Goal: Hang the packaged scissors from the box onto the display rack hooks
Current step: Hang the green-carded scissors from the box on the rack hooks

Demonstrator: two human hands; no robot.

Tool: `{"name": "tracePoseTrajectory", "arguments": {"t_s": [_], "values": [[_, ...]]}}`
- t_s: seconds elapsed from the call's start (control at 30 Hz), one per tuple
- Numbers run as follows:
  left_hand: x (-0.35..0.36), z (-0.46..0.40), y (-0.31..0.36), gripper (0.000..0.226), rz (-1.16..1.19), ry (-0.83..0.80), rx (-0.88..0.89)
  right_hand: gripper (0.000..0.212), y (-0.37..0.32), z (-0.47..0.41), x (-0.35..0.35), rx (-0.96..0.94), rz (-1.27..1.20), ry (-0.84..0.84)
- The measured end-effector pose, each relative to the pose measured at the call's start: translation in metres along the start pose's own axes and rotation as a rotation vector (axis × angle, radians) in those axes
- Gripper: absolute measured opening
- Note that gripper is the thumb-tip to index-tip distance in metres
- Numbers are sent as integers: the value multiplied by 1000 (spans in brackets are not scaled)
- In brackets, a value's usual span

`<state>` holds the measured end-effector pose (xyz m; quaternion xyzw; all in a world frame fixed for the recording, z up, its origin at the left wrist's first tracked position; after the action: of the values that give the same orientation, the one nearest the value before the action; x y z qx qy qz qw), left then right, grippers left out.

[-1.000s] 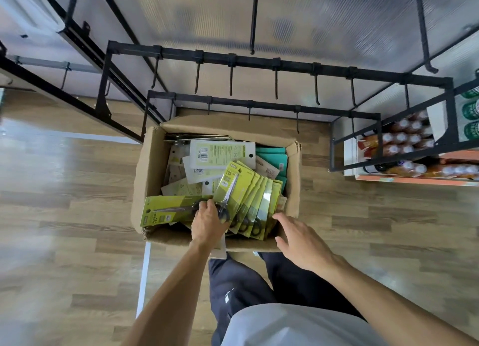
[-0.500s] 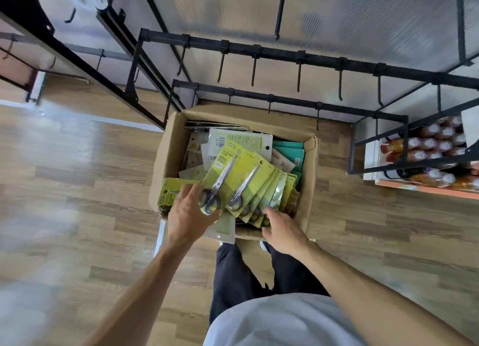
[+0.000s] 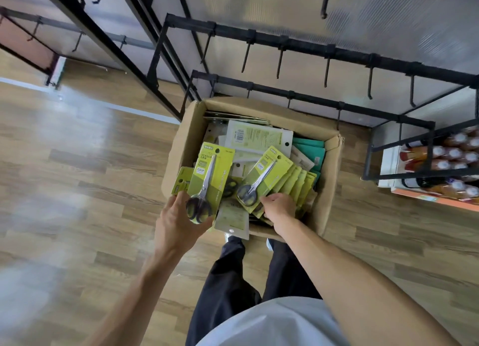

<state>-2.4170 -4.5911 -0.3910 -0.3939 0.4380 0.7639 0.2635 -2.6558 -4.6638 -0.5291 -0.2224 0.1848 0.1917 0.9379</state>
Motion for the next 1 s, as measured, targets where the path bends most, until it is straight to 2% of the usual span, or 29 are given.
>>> {"name": "tracePoseTrajectory", "arguments": {"t_s": [0.1,0.2,0.27,0.4,0.53,0.77,1.0], "values": [[-3,7,-10,55,23,-3,-5,11,0,-11,7,52,-169,44],[-8,11,-20,56,32,-8,-4,5,-2,-14,8,42,-200,92],[-13,13,-25,56,33,-5,-18,1,-9,-4,4,-54,-152,132],[-26,15,-27,55,47,-10,-52,8,-30,39,-17,-389,137,162],[-47,16,-14,53,110,4,-47,10,-46,90,-57,-579,274,159],[-85,1,21,54,216,20,112,9,-78,167,-132,-755,211,158],[-124,-24,81,53,321,56,298,7,-118,222,-191,-980,100,324]]}}
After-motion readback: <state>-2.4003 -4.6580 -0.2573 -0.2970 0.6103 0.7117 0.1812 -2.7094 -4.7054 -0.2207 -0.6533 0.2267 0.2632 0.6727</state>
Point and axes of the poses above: each hand's wrist, its own z-axis away from the middle knuckle, its own x-axis out of the palm, y = z × x, the point moved 4 cm from there along -z, towards the middle knuckle, and after that the axes turned 1 degree about x, right-handed, at the moved point
